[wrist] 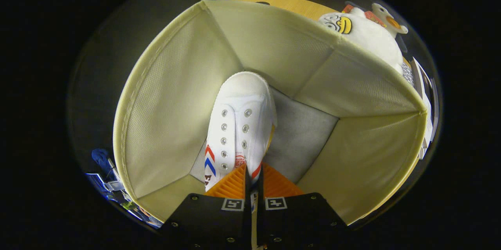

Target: Open the storage box then place both shoes into the box .Put the left shoe in first, then the right shoe, with the right side of both shoes facing outward in a uniform manner.

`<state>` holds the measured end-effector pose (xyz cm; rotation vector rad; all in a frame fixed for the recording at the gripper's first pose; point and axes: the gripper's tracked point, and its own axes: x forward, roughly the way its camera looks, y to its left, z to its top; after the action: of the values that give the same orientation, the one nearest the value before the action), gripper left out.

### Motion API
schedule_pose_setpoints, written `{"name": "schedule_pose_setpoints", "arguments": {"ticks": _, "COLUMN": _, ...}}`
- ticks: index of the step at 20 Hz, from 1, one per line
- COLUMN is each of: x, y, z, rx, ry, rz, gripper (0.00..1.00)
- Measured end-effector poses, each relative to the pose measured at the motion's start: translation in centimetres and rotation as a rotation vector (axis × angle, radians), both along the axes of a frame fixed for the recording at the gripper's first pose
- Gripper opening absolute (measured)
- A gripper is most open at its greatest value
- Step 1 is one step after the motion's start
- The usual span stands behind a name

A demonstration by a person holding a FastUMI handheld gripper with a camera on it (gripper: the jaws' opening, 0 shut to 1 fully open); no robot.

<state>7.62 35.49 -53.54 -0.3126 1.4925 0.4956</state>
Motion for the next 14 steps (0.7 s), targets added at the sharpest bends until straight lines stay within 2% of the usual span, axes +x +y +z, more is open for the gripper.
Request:
{"name": "schedule_pose_setpoints", "arguments": {"ticks": 2, "x": -0.3, "y": -0.1, "z": 0.1, "rx": 0.007, "ry": 0.013, "rz": -0.006, "gripper": 0.18}}
{"name": "schedule_pose_setpoints", "arguments": {"ticks": 3, "x": 0.1, "y": -0.7, "z": 0.3, "rx": -0.006, "ry": -0.004, "rz": 0.007, "gripper": 0.28}}
{"name": "schedule_pose_setpoints", "arguments": {"ticks": 5, "x": -0.2, "y": 0.3, "z": 2.2, "rx": 0.054, "ry": 0.008, "rz": 0.004, "gripper": 0.35}}
{"name": "schedule_pose_setpoints", "arguments": {"ticks": 7, "x": 0.2, "y": 0.5, "z": 4.9, "rx": 0.092, "ry": -0.009, "rz": 0.014, "gripper": 0.56}}
{"name": "schedule_pose_setpoints", "arguments": {"ticks": 8, "x": 0.4, "y": 0.4, "z": 6.2, "rx": 0.111, "ry": -0.029, "rz": 0.024, "gripper": 0.56}}
{"name": "schedule_pose_setpoints", "arguments": {"ticks": 9, "x": 0.4, "y": 0.5, "z": 7.4, "rx": 0.135, "ry": -0.039, "rz": 0.030, "gripper": 0.63}}
{"name": "schedule_pose_setpoints", "arguments": {"ticks": 10, "x": 0.4, "y": 0.3, "z": 8.7, "rx": 0.153, "ry": -0.047, "rz": 0.029, "gripper": 0.71}}
{"name": "schedule_pose_setpoints", "arguments": {"ticks": 11, "x": 0.5, "y": 0.2, "z": 9.6, "rx": 0.171, "ry": -0.058, "rz": 0.028, "gripper": 0.87}}
{"name": "schedule_pose_setpoints", "arguments": {"ticks": 14, "x": 0.4, "y": -1.0, "z": 12.9, "rx": 0.214, "ry": -0.078, "rz": 0.027, "gripper": 0.94}}
